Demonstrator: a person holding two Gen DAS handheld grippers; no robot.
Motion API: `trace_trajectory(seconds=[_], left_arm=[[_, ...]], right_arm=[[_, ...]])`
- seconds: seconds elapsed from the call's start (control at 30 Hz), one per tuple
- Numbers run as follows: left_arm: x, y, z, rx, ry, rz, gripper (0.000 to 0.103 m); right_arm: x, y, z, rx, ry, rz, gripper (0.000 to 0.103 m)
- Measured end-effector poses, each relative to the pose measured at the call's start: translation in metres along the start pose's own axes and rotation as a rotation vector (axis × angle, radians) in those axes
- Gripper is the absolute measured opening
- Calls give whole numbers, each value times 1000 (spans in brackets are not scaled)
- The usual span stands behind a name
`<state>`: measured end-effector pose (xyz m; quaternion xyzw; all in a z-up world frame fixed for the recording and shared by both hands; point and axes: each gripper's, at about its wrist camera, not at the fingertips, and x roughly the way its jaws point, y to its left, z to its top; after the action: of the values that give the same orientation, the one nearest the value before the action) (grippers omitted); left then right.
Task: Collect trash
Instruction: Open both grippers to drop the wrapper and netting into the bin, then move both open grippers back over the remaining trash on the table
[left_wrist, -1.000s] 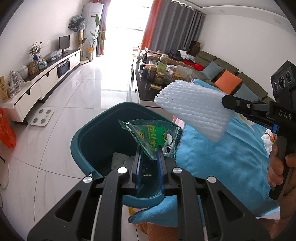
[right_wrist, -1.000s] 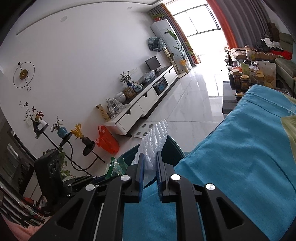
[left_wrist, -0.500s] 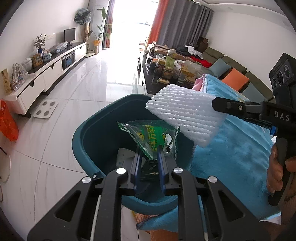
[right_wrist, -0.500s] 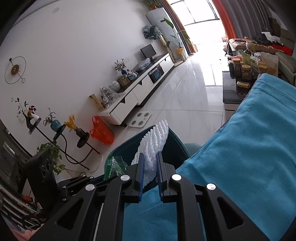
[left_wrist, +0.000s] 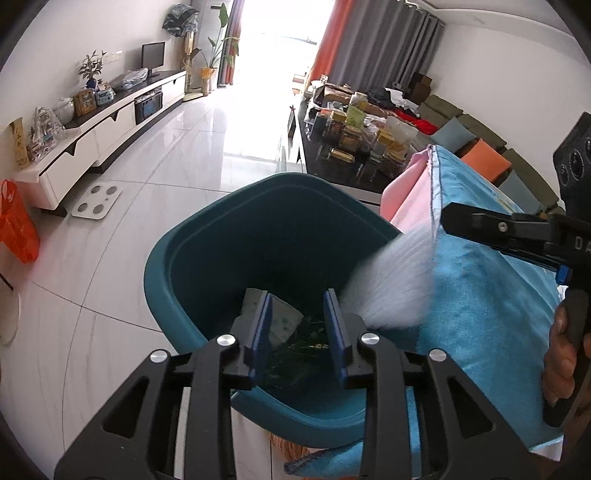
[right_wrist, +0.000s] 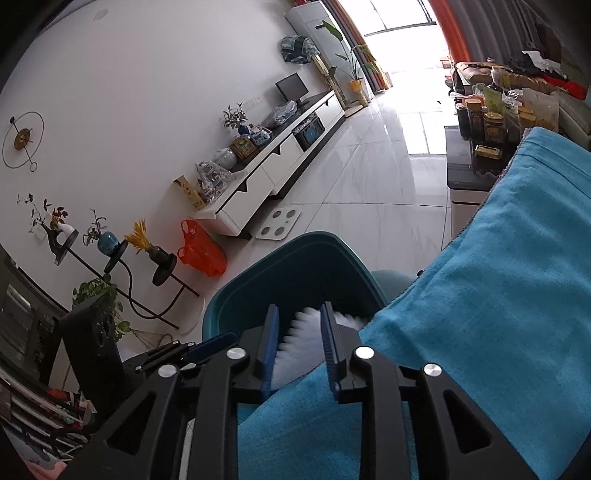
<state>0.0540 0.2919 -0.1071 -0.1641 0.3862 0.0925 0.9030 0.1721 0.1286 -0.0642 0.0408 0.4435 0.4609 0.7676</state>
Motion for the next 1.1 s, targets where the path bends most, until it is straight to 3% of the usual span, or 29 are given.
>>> trace_trajectory(seconds=[0.27, 0.5, 0.63, 1.1], left_arm=[[-19, -5, -1, 0, -58, -16, 35], [-49, -31, 0, 59, -133, -71, 49], [-62, -59, -4, 106, -166, -134, 58], [-62, -177, -36, 312, -111, -384, 59]], right_arm=[[-15, -5, -3, 0, -27, 17, 25], [-54, -4, -13, -35, -84, 29, 28], [-90, 0, -23, -75, -146, 17, 36], [-202, -30, -78, -57, -318, -136, 36]])
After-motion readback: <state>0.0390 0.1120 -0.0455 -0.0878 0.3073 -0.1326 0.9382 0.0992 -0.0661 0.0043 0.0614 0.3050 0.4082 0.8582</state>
